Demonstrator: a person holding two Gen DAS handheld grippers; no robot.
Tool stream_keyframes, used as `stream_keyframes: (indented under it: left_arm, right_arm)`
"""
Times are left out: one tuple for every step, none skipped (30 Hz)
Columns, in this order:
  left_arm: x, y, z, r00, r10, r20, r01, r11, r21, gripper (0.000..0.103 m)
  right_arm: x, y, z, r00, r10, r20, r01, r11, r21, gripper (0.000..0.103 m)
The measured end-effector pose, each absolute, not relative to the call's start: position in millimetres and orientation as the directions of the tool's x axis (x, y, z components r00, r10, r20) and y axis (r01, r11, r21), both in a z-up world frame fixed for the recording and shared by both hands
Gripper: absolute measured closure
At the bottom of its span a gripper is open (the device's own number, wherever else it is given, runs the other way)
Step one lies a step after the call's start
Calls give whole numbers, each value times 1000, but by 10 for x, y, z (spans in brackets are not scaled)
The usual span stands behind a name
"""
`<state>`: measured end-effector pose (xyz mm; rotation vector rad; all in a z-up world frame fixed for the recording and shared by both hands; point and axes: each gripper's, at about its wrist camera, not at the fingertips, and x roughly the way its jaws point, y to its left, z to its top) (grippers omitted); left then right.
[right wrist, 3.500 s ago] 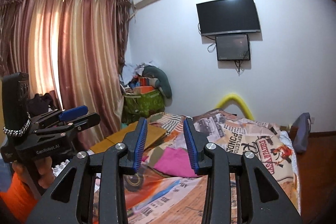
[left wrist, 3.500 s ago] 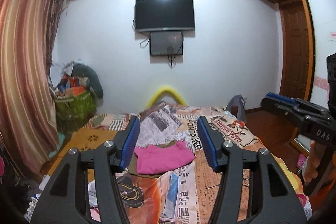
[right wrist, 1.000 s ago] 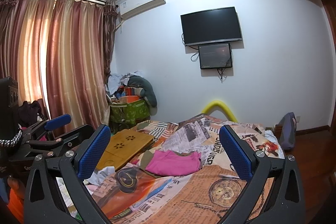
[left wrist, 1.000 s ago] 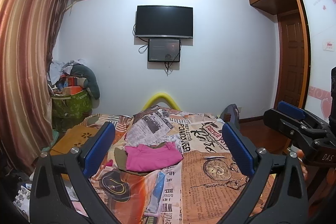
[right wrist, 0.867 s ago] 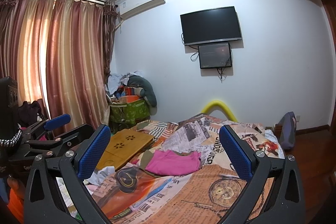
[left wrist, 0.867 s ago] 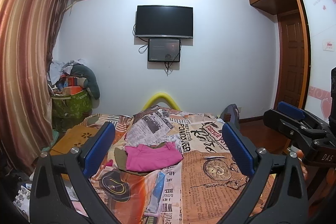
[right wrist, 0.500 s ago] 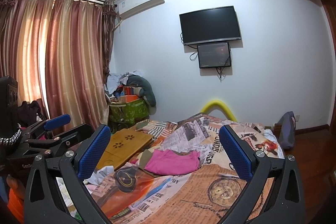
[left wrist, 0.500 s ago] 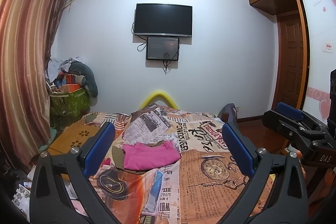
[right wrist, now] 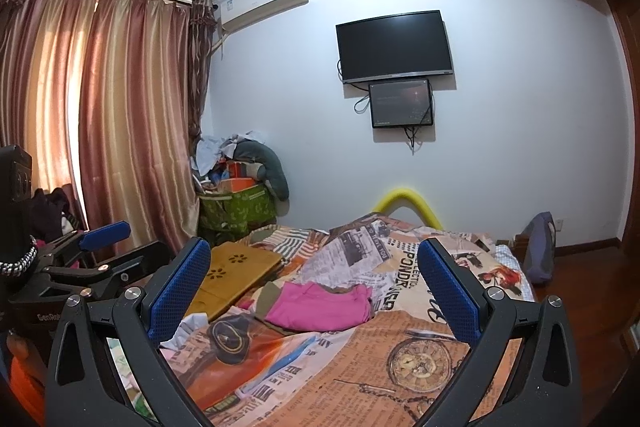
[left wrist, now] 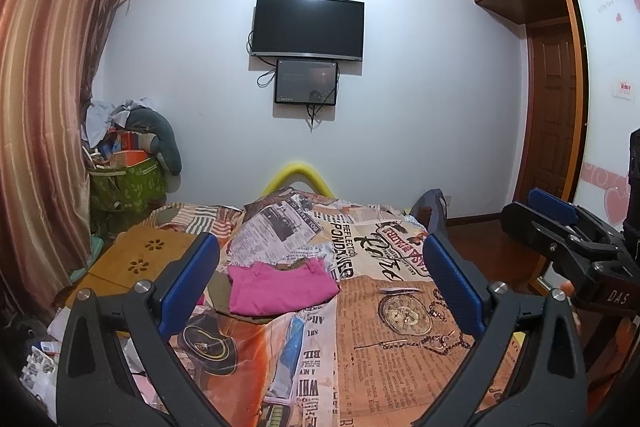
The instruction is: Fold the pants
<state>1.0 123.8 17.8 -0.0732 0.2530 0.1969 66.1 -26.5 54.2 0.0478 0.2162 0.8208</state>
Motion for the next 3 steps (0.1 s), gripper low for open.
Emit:
stream_keyframes:
  left_arm:
    - [12,1231,172,949,185,-257,-203,978,-44,0]
    - [18,1220,169,948,185,-258,-202,979,-40,0]
    - [23,1212,158,948,184,-259,-200,979,-35,0]
  right_arm:
    - [660,-264,542,662,729,-173,-720,683,125,0]
    - [662,-263,538,662,729,-173,-719,683,125,0]
    - [664,-261,534,662,729,-175,-720,683,126,0]
